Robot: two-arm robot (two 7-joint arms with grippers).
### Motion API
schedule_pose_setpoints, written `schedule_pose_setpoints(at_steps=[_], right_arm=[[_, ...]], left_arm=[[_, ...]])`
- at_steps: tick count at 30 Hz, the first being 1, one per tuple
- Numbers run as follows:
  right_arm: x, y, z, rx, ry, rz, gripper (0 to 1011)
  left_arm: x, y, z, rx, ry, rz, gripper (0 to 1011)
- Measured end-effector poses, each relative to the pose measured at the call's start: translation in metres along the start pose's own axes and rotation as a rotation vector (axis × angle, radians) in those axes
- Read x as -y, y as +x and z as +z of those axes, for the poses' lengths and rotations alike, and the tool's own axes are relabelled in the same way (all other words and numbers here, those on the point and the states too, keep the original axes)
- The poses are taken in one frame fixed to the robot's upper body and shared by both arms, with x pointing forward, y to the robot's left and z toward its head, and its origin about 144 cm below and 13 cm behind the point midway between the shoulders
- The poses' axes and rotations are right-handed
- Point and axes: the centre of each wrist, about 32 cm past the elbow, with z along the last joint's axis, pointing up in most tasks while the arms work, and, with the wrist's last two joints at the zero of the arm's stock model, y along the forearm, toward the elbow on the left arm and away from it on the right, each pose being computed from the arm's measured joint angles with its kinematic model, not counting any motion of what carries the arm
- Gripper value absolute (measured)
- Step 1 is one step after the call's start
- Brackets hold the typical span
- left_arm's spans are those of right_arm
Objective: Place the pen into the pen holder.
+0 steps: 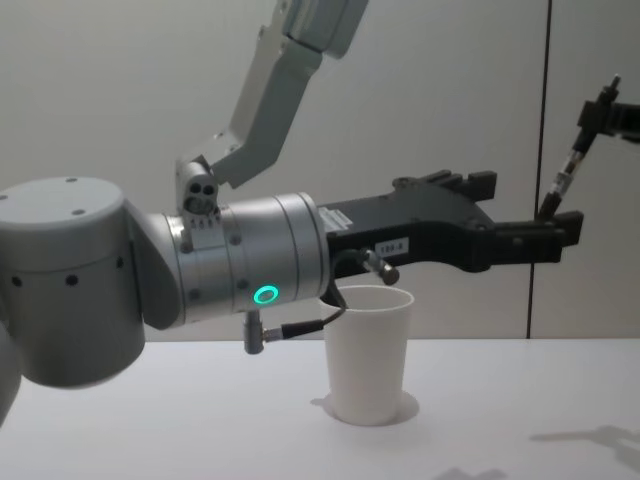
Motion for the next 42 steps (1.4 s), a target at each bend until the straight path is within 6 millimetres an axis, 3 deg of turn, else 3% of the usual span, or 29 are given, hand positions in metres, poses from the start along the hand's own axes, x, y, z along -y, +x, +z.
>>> schedule_pose_setpoints(at_steps=[23,42], right_arm=[[-0.035,0.036,-0.003,-0.009,-0.03,0.066,181],[-0.063,0.048,-0.005,-0.011,-0.052,0.095,180]], left_arm=[[0.0,0.0,0.0,0.0,0.0,0.0,1003],[0.0,0.0,0.0,0.0,0.0,0.0,1003]])
